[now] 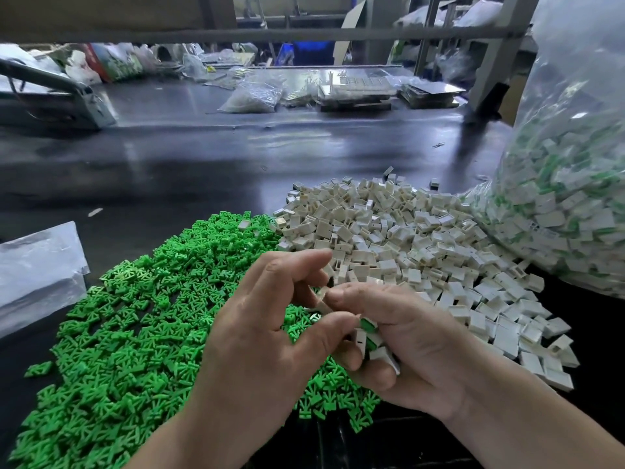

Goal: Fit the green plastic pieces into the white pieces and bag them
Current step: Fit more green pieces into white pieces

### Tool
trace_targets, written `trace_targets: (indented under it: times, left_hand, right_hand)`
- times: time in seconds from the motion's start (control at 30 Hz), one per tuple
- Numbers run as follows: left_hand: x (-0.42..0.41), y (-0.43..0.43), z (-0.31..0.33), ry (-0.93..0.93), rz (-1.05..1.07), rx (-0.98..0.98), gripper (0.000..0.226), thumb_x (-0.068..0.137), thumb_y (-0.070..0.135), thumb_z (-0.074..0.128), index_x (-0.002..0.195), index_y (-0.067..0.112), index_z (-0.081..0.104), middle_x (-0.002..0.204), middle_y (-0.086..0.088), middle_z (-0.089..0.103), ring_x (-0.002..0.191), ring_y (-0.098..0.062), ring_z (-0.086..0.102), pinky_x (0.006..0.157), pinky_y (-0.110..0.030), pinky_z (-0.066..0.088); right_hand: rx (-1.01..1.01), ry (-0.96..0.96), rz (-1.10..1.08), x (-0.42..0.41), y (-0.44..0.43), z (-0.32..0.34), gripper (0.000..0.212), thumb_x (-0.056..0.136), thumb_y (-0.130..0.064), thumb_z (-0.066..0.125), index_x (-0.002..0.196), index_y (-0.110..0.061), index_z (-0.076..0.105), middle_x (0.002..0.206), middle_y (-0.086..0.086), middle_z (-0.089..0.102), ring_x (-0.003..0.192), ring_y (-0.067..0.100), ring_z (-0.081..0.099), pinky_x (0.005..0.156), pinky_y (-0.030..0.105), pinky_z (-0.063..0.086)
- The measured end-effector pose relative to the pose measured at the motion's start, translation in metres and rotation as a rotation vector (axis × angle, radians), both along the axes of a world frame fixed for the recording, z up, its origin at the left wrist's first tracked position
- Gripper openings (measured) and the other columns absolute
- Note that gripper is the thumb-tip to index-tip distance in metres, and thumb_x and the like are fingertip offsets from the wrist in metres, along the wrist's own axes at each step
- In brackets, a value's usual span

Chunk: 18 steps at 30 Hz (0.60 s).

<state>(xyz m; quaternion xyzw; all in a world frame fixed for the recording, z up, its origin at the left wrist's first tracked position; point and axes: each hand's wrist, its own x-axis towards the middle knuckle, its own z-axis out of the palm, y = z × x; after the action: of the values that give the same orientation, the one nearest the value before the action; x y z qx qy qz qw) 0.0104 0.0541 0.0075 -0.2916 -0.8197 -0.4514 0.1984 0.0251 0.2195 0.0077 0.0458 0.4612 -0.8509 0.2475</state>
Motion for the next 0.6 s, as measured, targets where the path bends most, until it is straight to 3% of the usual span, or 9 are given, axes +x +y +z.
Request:
trace_targets:
  times: [0.1,0.17,0.23,0.27,0.33,0.4,0.5,0.6]
  left_hand:
    - [-0.004,-0.011,0.003,0.032,0.072,-0.176,0.045,0.085,0.065,0.052,0.117,0.034,0.057,0.091,0.022,0.057,0.083,0.002,0.059,0.069,-0.007,0.045]
    - [-0.008,-0.022,0.006,-0.027,0.187,-0.501,0.063,0.083,0.085,0.024,0.112,0.039,0.055,0.074,0.021,0.052,0.067,0.002,0.054,0.052,-0.013,0.042]
    - [-0.011,-0.032,0.006,-0.135,0.284,-0.799,0.089,0.062,0.099,-0.002,0.114,0.044,0.044,0.076,0.018,0.052,0.072,0.003,0.051,0.063,-0.023,0.046]
    - [-0.012,-0.034,0.004,-0.163,0.310,-0.887,0.094,0.053,0.101,-0.005,0.112,0.045,0.040,0.082,0.018,0.054,0.077,-0.001,0.052,0.067,-0.027,0.046]
    - [-0.013,-0.032,0.001,-0.213,0.318,-0.986,0.092,0.045,0.103,0.004,0.107,0.044,0.038,0.090,0.019,0.057,0.082,-0.005,0.053,0.067,-0.030,0.044]
    - [-0.013,-0.028,-0.002,-0.230,0.292,-1.014,0.075,0.055,0.098,0.019,0.104,0.044,0.036,0.086,0.020,0.055,0.078,-0.001,0.051,0.061,-0.026,0.039]
    - [-0.016,-0.029,-0.007,-0.203,0.260,-0.940,0.047,0.076,0.081,0.029,0.100,0.042,0.039,0.081,0.021,0.050,0.072,0.008,0.044,0.059,-0.019,0.037]
    - [-0.020,-0.031,-0.013,-0.161,0.239,-0.859,0.036,0.083,0.069,0.030,0.098,0.041,0.047,0.085,0.022,0.050,0.074,0.006,0.047,0.064,-0.019,0.043]
  right_hand:
    - [-0.028,0.001,-0.041,-0.001,0.002,0.002,0.019,0.089,-0.019,0.068,0.092,-0.005,0.055,0.066,0.008,0.064,0.042,0.011,0.057,0.030,0.017,0.038]
    - [-0.043,-0.013,-0.117,-0.002,0.004,0.002,0.021,0.084,-0.020,0.069,0.094,-0.005,0.057,0.078,0.011,0.067,0.045,0.012,0.056,0.029,0.017,0.037]
    - [-0.055,-0.002,-0.150,-0.003,0.006,0.002,0.013,0.083,-0.020,0.068,0.087,-0.008,0.064,0.081,0.012,0.066,0.047,0.012,0.056,0.030,0.016,0.037]
    - [-0.060,0.012,-0.147,-0.003,0.006,0.003,0.009,0.084,-0.019,0.068,0.080,-0.011,0.068,0.081,0.012,0.065,0.048,0.012,0.056,0.030,0.017,0.038]
    - [-0.051,0.040,-0.118,-0.003,0.005,0.002,0.016,0.087,-0.016,0.068,0.071,-0.015,0.071,0.080,0.010,0.063,0.050,0.012,0.056,0.031,0.017,0.039]
    - [-0.032,0.047,-0.100,-0.002,0.004,0.002,0.016,0.087,-0.012,0.067,0.072,-0.015,0.071,0.079,0.009,0.062,0.050,0.012,0.056,0.032,0.016,0.038]
    - [0.000,0.039,-0.117,-0.003,0.002,0.002,0.010,0.083,-0.010,0.069,0.074,-0.014,0.071,0.079,0.010,0.061,0.049,0.013,0.055,0.031,0.017,0.037]
    - [0.058,0.051,-0.144,-0.003,0.001,0.002,0.002,0.080,-0.013,0.072,0.080,-0.014,0.069,0.076,0.009,0.060,0.049,0.014,0.053,0.031,0.017,0.035]
